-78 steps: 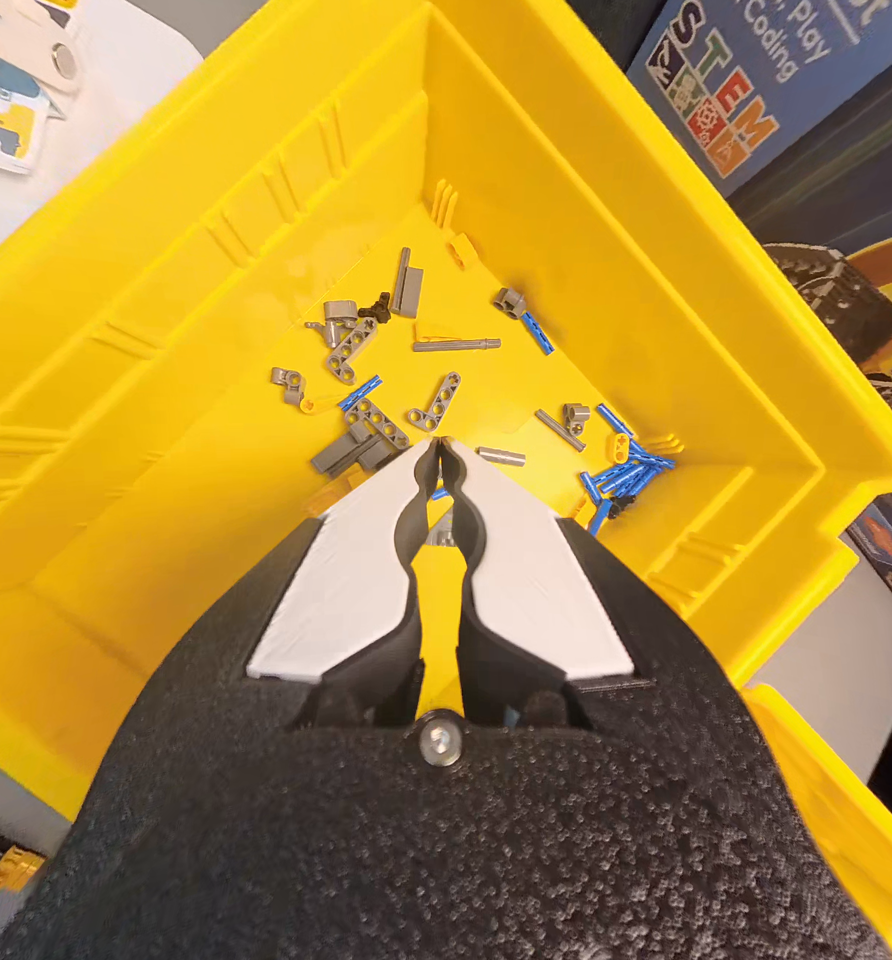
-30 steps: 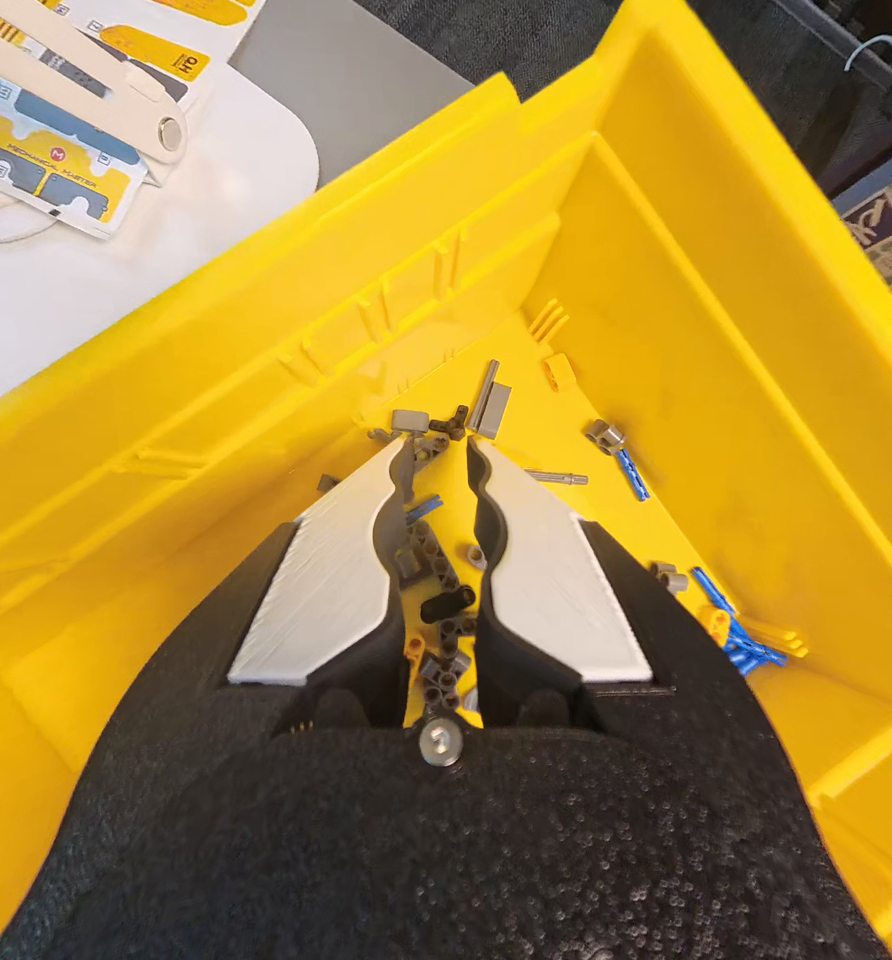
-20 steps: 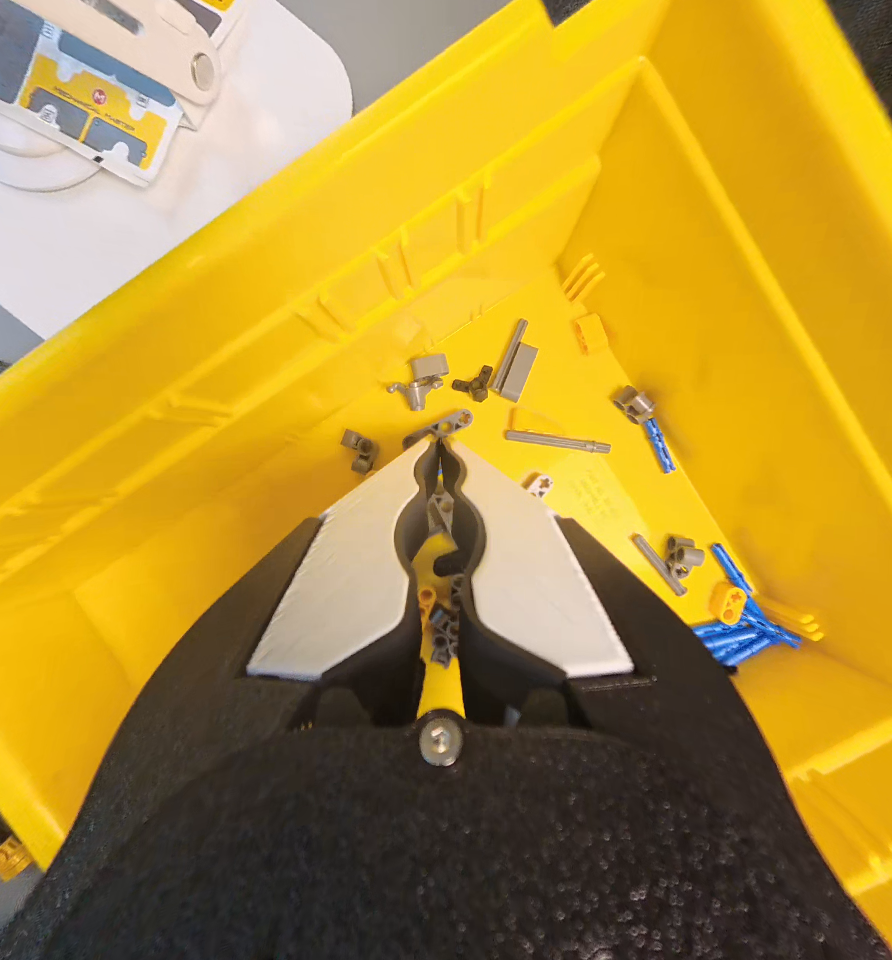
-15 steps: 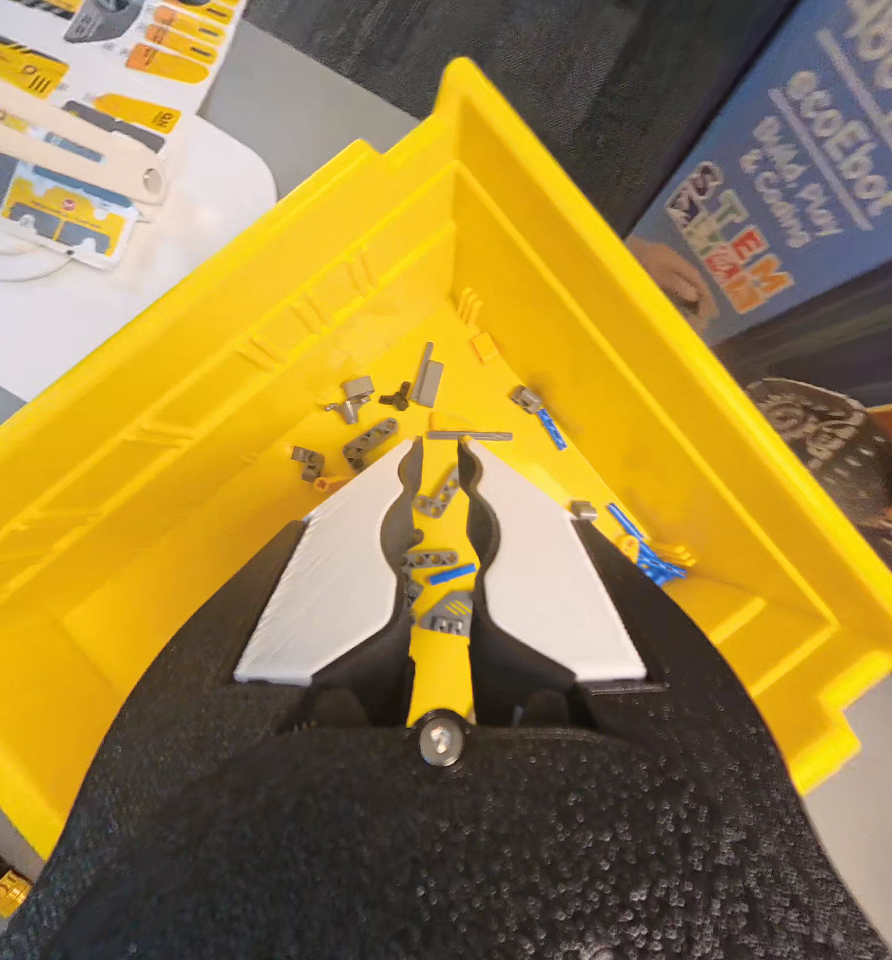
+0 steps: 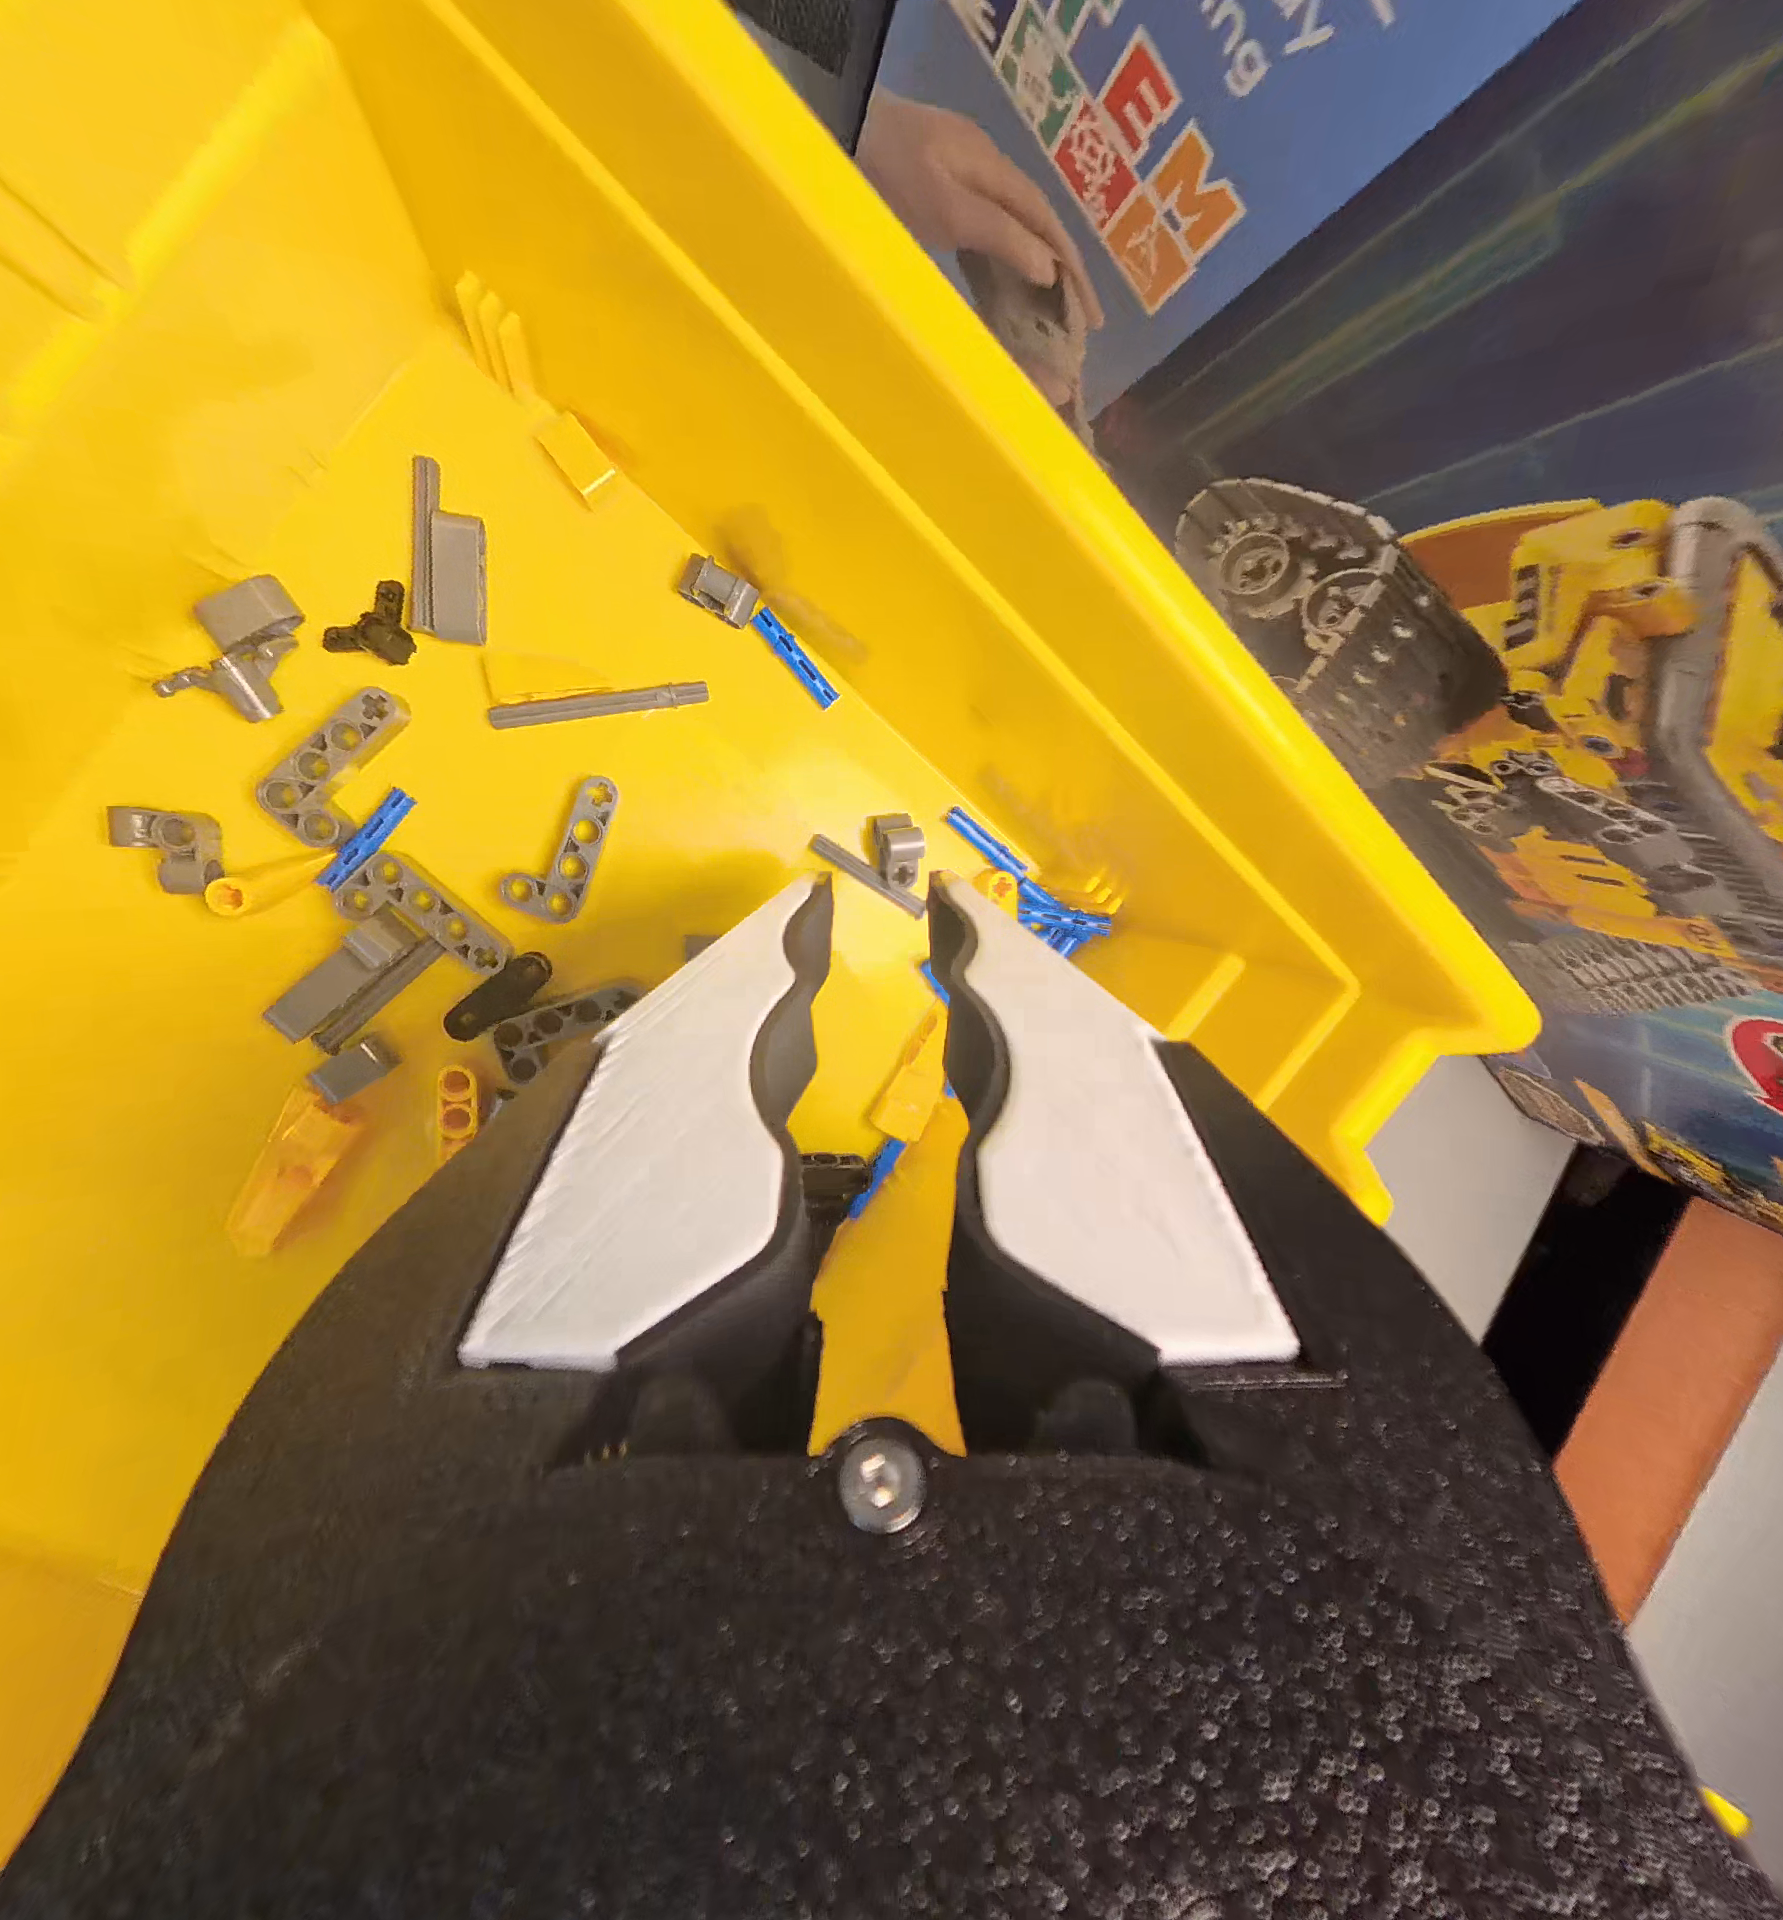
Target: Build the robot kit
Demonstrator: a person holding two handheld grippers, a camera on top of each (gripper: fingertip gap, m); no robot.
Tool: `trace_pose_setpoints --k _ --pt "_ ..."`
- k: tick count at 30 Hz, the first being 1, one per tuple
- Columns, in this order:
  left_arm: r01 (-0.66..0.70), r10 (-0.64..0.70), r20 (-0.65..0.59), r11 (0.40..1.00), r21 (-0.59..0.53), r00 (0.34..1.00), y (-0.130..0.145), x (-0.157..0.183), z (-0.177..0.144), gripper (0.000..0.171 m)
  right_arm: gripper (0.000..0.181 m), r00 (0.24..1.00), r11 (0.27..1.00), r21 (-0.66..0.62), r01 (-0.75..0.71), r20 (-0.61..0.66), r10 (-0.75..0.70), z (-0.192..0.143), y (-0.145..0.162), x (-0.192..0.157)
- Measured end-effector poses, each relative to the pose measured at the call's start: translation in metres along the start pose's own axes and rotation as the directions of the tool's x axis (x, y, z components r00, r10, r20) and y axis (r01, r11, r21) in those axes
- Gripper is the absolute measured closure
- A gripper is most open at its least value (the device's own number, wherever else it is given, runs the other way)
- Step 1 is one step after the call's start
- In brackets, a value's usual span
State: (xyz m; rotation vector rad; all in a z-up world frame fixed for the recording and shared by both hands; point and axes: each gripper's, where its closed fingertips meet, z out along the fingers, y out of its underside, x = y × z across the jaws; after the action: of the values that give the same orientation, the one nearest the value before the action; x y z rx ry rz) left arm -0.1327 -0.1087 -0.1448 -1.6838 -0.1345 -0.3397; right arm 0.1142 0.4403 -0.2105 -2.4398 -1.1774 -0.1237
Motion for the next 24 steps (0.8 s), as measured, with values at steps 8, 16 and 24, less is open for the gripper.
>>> trace_pose_setpoints --k 8,16,24 --pt "0.018 -0.018 -0.006 1.0 0.018 1.0 -0.002 -0.001 -0.002 0.131 0.165 0.999 0.989 -0.146 0.016 -0.048 -0.023 0.025 0.008 0.001" --pt "0.051 -0.05 -0.026 0.998 0.03 0.998 -0.004 -0.002 -0.003 0.131 0.173 0.998 0.992 -0.114 -0.051 0.023 0.054 0.027 0.003 -0.003" --pt "0.044 -0.044 -0.025 0.999 0.031 0.999 -0.005 -0.002 -0.003 0.13 0.174 0.951 0.995 0.063 -0.074 0.306 0.052 -0.029 -0.008 -0.038"
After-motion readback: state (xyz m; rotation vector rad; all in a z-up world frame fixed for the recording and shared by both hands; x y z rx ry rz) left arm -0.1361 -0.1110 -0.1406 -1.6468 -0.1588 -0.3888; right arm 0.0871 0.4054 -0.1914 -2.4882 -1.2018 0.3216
